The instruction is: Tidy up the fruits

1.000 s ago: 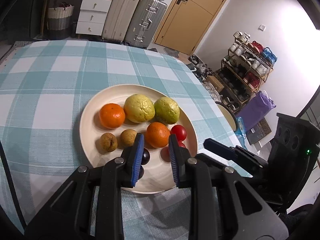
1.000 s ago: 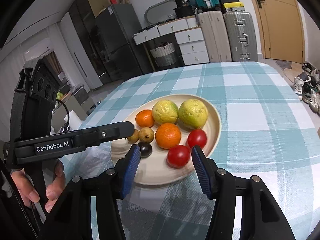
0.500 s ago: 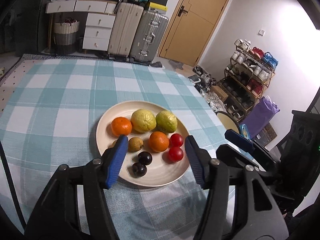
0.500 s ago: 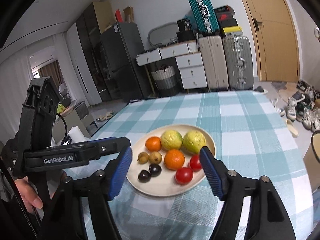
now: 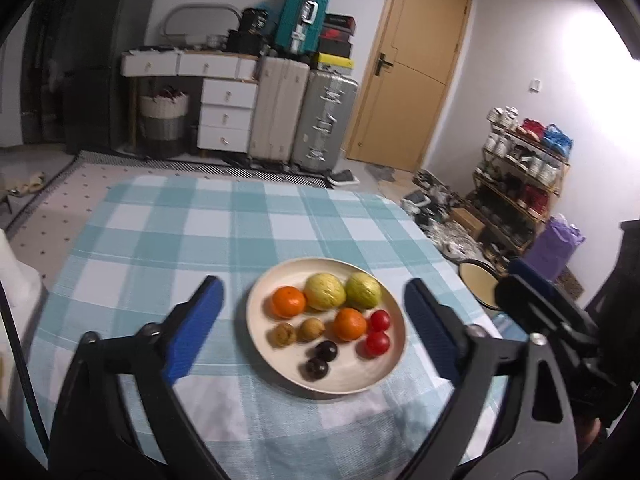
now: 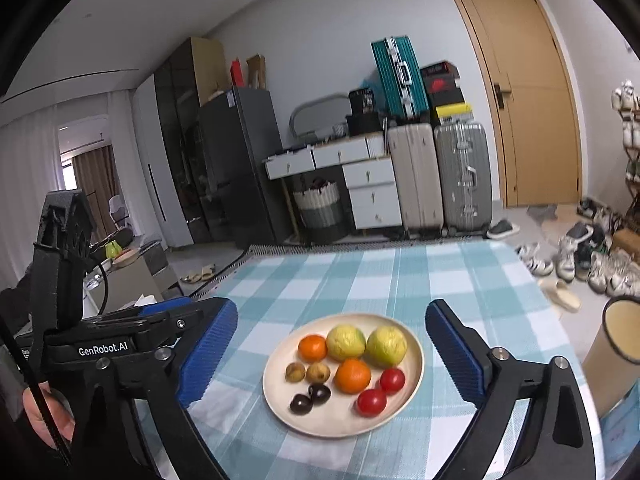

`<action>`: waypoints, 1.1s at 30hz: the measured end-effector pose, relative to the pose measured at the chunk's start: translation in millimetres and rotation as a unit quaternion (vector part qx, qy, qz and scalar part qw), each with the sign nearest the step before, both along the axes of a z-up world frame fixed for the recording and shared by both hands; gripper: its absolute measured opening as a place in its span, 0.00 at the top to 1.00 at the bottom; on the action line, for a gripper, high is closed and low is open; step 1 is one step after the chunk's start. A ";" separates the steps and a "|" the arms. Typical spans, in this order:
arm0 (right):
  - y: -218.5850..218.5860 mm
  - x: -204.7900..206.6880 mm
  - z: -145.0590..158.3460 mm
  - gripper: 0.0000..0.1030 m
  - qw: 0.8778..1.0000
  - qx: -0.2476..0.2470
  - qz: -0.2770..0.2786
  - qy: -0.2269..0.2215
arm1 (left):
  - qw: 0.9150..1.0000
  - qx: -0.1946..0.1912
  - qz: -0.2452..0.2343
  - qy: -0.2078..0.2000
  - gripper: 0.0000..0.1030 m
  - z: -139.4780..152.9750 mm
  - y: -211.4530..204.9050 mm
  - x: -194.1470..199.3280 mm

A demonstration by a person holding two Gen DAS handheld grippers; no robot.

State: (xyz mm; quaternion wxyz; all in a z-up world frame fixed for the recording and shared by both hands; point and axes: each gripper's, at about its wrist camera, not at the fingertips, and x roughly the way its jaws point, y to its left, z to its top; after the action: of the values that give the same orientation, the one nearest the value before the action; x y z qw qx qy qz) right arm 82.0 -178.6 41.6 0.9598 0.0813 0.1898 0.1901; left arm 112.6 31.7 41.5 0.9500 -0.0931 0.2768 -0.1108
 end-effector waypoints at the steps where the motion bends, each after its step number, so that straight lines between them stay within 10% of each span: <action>1: 0.6 -1.0 1.5 0.03 1.000 -0.001 -0.004 -0.003 | 1.000 0.001 0.005 -0.003 0.01 1.2 1.4 -0.1; 16: -9.8 -17.8 1.8 0.01 0.998 -0.006 -0.040 -0.056 | 0.992 0.054 0.073 -0.088 0.01 13.4 16.5 -37.7; 33: -3.1 -33.1 -49.4 0.01 0.994 -0.085 -0.038 -0.062 | 0.986 0.091 0.121 -0.065 0.01 -63.9 40.0 -49.6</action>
State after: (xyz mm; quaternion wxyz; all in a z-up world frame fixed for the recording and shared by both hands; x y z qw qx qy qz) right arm 49.0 -181.7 -7.7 0.9798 -0.0055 0.1417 0.1412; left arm 63.0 71.7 -22.4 0.9768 -0.0321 0.2104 0.0251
